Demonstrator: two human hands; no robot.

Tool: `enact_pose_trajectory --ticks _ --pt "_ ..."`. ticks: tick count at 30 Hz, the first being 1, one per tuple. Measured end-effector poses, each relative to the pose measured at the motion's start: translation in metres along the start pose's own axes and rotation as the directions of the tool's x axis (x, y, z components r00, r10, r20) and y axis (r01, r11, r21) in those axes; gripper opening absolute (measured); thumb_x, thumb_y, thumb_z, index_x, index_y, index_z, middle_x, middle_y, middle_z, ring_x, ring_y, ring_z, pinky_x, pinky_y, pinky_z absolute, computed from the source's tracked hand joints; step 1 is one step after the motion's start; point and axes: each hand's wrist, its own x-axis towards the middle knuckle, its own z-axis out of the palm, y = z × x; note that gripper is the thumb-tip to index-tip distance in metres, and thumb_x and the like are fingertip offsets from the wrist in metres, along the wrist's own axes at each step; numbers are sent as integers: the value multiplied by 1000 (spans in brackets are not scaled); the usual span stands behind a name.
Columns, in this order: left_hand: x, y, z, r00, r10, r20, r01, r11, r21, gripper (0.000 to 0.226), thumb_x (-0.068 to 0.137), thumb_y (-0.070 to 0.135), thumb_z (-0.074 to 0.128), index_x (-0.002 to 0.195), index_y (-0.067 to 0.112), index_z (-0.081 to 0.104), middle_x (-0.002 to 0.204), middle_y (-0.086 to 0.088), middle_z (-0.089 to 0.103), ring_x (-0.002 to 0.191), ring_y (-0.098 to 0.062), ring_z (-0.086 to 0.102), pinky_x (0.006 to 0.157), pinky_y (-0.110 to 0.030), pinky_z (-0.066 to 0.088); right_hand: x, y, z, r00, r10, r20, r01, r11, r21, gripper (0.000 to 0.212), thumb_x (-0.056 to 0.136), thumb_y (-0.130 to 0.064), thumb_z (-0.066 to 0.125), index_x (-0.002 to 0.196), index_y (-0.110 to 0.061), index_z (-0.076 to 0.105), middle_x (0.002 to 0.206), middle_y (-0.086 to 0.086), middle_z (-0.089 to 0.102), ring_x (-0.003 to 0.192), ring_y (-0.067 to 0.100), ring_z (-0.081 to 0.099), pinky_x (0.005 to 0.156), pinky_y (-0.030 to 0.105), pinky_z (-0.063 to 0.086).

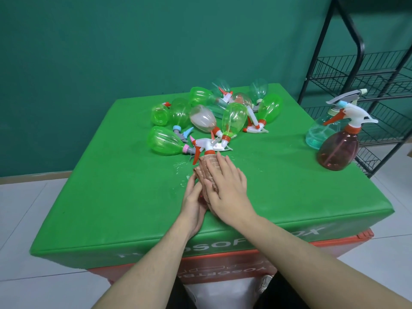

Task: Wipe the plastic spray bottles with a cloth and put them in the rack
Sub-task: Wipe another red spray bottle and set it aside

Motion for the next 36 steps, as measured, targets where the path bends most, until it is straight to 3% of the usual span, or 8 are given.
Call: enact_pose_trajectory --ticks 5,9,16,20,22,26,31,36 --pt "0 3 1 1000 -23 -4 23 999 -25 63 85 27 70 145 20 50 118 -7 74 99 -17 72 72 -35 58 25 3 -1 993 114 27 -117 957 265 52 108 -36 34 159 -27 31 167 -8 22 151 13 23 126 39 19" --pt "2 2 0 999 -33 -34 32 999 -36 64 83 31 65 145 20 51 127 -9 71 112 -25 68 91 -46 54 33 7 0 961 244 129 -276 819 504 47 109 -38 32 155 -37 36 157 -8 44 140 10 43 119 33 32" --pt "-1 5 2 995 -86 -59 86 996 -11 44 102 40 45 132 14 65 122 -8 73 114 -21 68 93 -36 52 -2 1 3 995 87 42 -93 980 173 53 109 -39 26 161 -32 22 168 -9 15 151 10 15 124 36 14" --pt "-2 6 5 992 -82 -96 88 994 59 66 94 61 55 143 17 55 137 -9 65 129 -23 60 111 -44 44 -18 4 7 1000 -18 19 15 990 140 57 106 -44 23 161 -27 23 168 -6 17 154 10 11 126 35 14" --pt "-1 5 4 993 -47 -108 54 997 62 58 98 53 55 144 16 52 133 -10 67 124 -23 64 106 -42 50 -25 9 8 998 -54 15 51 987 155 59 105 -45 25 159 -23 29 167 -6 21 154 9 12 127 34 13" --pt "-2 4 6 994 13 -111 -11 1000 21 32 96 32 57 126 23 57 100 -2 78 91 -14 74 73 -27 59 -35 16 5 999 -50 -17 53 971 235 58 102 -48 35 151 -17 44 162 -6 30 151 5 19 126 27 15" --pt "-5 3 6 994 2 -112 1 1000 27 26 101 16 55 124 26 62 101 -1 78 89 -14 74 71 -26 59 -39 16 1 997 -76 -27 81 965 250 52 105 -35 46 154 -18 38 165 -6 23 154 6 11 126 24 7" --pt "-6 3 9 997 28 -68 -25 999 48 42 84 32 65 126 25 61 113 -3 76 96 -14 73 76 -27 57 -19 12 -4 1000 -4 -3 5 970 244 54 108 -31 37 160 -19 27 168 -4 17 154 5 7 127 27 7"
